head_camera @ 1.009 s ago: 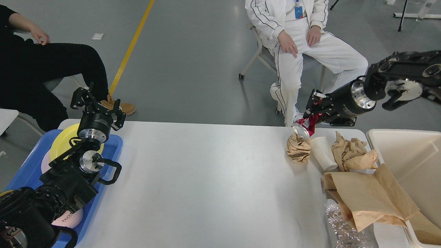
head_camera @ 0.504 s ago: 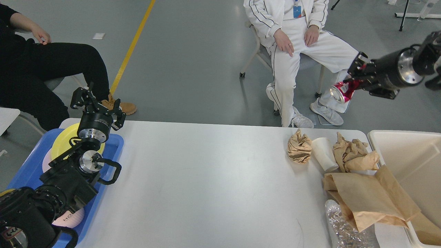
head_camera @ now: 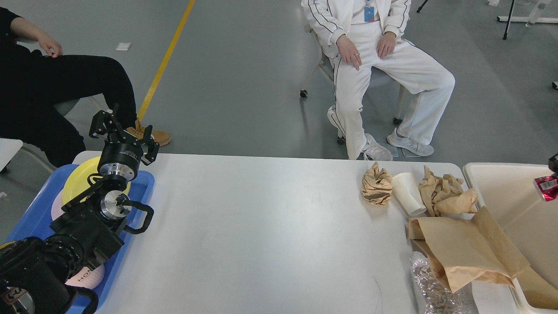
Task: Tidy desktop
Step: 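Lift the red can and drop it into the white bin, then bring the right gripper back over the table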
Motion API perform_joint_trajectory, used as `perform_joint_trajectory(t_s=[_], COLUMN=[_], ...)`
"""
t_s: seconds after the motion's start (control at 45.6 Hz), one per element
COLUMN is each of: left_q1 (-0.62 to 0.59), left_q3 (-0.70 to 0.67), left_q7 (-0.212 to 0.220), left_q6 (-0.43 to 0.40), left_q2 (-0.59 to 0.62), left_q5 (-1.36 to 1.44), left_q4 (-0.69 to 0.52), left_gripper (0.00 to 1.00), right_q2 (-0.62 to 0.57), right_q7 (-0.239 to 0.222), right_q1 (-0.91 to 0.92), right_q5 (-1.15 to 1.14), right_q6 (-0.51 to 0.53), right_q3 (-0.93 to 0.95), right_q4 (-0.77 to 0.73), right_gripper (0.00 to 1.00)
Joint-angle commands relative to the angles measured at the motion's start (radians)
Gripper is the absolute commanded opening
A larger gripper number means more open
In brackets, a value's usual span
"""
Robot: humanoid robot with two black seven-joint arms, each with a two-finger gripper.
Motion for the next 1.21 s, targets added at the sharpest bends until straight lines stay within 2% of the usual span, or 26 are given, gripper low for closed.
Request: perform_joint_trajectory(t_s=[0.0,0.241,0.351,0.504,0.79,0.921,1.184], left_q1=[0.0,0.0,0.0,0.0,0.0,0.0,0.0], left_q3=[0.0,0.0,0.0,0.0,0.0,0.0,0.0], left_q7=[0.0,0.0,0.0,0.0,0.0,0.0,0.0], left_q6=[0.0,0.0,0.0,0.0,0.0,-0.001,0.0], left_q2=[0.0,0.0,0.0,0.0,0.0,0.0,0.0], left_q5=[0.0,0.0,0.0,0.0,0.0,0.0,-0.001], left_q4=[0.0,0.0,0.0,0.0,0.0,0.0,0.0], left_gripper=[0.96,0.96,0.96,0.96,0.96,0.96,0.96], right_q2=[0.006,0.014,0.024,0.031,0.123,0.164,0.262], right_q7=[0.001,0.001,0.001,0.001,0.001,0.001,0.001], right_q1=[-0.065,-0.065,0.023,0.176,0.546,0.687,0.912], right_q5=[0.0,0.0,-0.001,-0.006,-0.008,-0.008,-0.005], right_q6=[-0.001,0.012,0.015,0.016,0.067,0.165,0.467], right_q3=[0.021,0.018,0.009,-0.068,-0.31,-0.347,-0.396], right_q4=[-0.029,-0.02,0.031,0.173,0.532,0.643,0.758], right_gripper=[1.0,1.0,1.0,1.0,1.0,1.0,1.0])
